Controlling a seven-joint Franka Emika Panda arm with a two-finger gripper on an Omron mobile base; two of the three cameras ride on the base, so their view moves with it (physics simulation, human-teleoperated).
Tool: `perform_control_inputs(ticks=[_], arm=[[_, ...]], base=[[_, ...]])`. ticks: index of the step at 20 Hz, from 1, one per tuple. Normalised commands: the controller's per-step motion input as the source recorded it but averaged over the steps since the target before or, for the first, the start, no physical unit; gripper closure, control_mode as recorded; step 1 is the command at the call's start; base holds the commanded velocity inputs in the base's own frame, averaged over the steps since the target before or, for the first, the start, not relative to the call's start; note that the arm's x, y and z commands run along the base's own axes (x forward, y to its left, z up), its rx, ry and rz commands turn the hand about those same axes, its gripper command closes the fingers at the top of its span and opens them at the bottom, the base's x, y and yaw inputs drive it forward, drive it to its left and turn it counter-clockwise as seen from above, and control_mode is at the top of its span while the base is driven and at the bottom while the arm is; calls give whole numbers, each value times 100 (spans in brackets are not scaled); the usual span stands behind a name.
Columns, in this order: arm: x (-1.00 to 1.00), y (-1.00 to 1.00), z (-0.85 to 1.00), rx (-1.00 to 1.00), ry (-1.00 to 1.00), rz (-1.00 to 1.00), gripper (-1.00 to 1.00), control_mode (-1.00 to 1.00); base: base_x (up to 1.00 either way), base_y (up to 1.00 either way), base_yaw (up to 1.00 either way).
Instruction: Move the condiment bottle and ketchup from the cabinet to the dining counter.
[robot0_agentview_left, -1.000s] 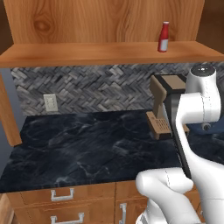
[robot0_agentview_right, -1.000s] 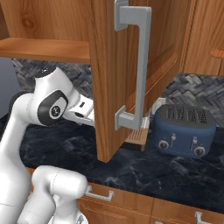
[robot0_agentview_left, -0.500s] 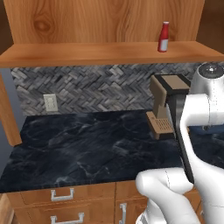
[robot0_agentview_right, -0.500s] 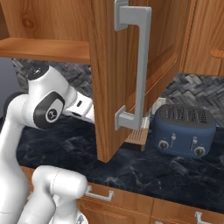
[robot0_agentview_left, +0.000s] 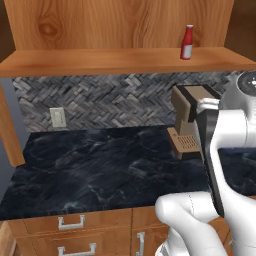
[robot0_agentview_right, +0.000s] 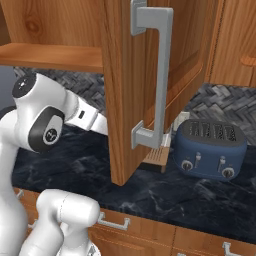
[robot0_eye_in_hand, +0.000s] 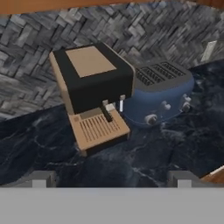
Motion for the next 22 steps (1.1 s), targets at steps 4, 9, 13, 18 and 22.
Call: perform_control_inputs(ticks=[4,9,13,18,22], arm=[[-2,15,58,-4,-16,1,-100,-100],[-4,17,65,-6,-15,1,-100,-100],[-2,23,67,-2,-5,5,-100,-100],[4,10,59,0,1,2,-100,-100],[-2,18,52,-3,0,7,-100,-100]], base=[[0,0,0],[0,0,0],[0,0,0],[0,0,0],[0,0,0]])
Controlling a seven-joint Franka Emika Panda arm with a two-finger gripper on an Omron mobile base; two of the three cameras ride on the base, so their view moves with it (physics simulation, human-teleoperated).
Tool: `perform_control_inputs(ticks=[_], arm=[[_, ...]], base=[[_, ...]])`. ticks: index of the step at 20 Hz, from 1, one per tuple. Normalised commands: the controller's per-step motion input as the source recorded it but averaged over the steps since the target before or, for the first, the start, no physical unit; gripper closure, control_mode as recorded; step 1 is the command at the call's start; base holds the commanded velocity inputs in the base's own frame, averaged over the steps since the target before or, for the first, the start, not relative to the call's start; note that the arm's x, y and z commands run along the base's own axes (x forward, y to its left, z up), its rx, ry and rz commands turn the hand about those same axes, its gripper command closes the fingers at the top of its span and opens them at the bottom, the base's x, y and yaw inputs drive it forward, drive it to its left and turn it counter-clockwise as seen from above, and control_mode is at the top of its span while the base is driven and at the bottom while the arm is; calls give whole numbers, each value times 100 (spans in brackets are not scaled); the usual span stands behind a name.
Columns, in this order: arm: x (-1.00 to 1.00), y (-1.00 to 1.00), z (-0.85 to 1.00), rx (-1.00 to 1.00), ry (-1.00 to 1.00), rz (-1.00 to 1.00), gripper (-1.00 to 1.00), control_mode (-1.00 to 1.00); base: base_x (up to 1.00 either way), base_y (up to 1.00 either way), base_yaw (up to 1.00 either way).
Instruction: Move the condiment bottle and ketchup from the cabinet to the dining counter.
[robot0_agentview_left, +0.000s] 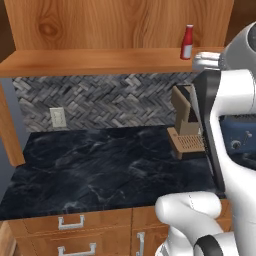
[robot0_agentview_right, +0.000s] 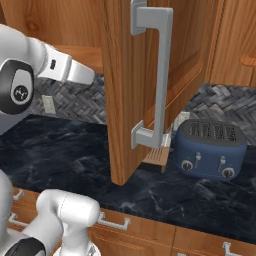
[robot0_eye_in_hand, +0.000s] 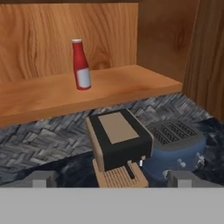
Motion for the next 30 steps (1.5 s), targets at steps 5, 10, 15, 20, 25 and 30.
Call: perform_control_inputs(ticks=[5,10,15,20,25,30], arm=[[18,0,18,-1,0,4,-100,-100],[25,0,3,0,0,1,-100,-100],[30,-5,1,0,0,0,-100,-100],[33,-13,-1,3,-1,0,-100,-100],[36,-15,-4,3,0,0,-100,-100],[44,-21,0,3,0,1,-100,-100]], base=[[0,0,0],[0,0,0],[0,0,0],[0,0,0],[0,0,0],[0,0,0]])
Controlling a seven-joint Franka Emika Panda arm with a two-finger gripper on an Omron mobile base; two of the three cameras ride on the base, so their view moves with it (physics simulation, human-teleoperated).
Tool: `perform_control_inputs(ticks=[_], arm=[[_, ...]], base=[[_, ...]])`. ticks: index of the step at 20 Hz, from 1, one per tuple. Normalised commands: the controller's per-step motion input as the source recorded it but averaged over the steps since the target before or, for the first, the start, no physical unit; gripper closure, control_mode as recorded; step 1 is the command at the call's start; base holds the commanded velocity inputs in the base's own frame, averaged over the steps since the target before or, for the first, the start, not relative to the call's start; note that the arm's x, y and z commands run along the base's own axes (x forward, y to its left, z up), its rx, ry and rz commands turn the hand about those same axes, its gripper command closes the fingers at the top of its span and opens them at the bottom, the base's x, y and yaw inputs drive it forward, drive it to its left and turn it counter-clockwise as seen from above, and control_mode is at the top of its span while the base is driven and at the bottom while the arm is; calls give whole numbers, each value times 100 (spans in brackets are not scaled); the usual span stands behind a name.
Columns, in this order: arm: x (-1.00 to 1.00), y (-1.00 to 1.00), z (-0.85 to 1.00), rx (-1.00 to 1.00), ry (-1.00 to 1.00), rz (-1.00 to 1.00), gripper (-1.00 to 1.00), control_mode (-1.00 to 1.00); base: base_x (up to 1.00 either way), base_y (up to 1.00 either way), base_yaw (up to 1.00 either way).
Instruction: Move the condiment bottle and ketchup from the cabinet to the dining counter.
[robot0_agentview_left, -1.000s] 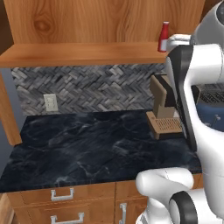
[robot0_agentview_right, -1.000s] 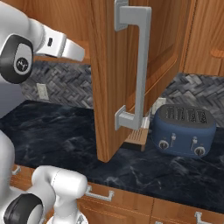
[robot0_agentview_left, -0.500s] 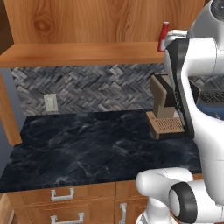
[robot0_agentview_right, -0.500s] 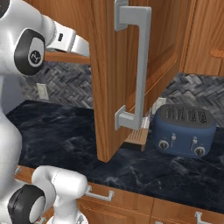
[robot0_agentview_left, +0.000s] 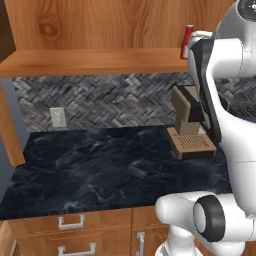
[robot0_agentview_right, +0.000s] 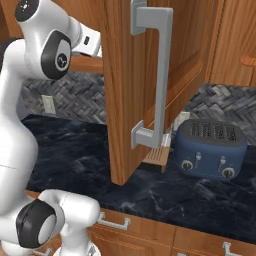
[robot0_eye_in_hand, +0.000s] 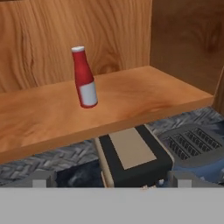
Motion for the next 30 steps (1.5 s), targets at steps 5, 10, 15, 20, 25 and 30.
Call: perform_control_inputs(ticks=[5,10,15,20,25,30], arm=[[42,-6,0,3,1,2,-100,-100],[40,1,-2,2,0,6,-100,-100],[36,0,-3,0,0,7,-100,-100],[32,0,-8,0,0,4,-100,-100],[30,-2,-7,0,1,1,-100,-100],[24,-14,-1,0,2,0,-100,-100]], base=[[0,0,0],[0,0,0],[0,0,0],[0,0,0],[0,0,0],[0,0,0]])
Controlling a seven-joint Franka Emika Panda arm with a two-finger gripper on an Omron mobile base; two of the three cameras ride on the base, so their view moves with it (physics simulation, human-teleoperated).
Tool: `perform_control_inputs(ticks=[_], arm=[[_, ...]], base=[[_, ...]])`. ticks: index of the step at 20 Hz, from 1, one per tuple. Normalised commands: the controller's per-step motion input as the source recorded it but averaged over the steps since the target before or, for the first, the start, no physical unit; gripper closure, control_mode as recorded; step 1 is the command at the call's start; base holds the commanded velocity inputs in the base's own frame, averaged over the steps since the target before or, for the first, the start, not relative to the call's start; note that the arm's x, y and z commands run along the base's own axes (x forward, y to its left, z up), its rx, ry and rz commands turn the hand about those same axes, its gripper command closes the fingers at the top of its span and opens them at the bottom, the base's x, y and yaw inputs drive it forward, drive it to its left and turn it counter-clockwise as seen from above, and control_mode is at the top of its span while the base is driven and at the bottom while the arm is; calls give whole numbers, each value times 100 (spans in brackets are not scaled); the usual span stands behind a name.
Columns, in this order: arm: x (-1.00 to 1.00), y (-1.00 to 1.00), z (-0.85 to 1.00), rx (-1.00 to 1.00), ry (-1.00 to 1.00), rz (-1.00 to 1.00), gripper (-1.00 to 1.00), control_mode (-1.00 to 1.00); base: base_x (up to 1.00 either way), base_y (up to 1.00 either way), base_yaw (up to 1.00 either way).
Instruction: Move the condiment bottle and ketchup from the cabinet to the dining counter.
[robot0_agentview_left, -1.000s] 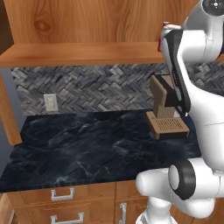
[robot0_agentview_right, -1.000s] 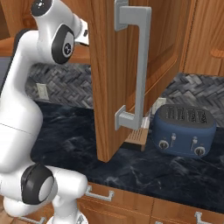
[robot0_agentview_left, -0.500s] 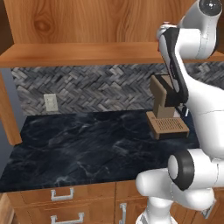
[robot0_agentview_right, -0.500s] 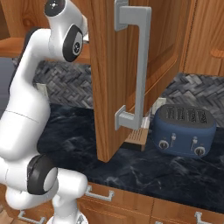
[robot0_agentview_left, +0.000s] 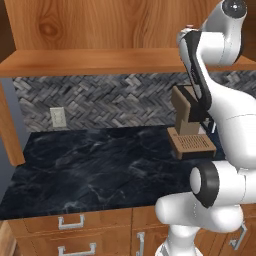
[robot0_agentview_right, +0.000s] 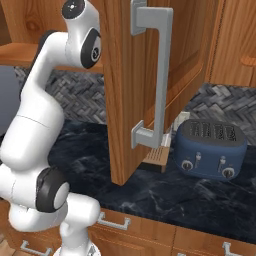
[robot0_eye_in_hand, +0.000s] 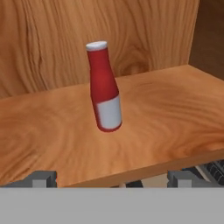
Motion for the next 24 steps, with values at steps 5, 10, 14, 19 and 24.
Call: perform_control_inputs(ticks=[5,10,14,19,24], arm=[[20,-17,0,-1,1,0,-100,-100],[32,-3,0,0,1,0,-100,-100],[27,0,0,-1,0,0,-100,-100],[17,-5,0,-2,0,0,-100,-100],[16,-2,0,-1,0,0,-100,-100]], base=[[0,0,0],[0,0,0],[0,0,0],[0,0,0],[0,0,0]])
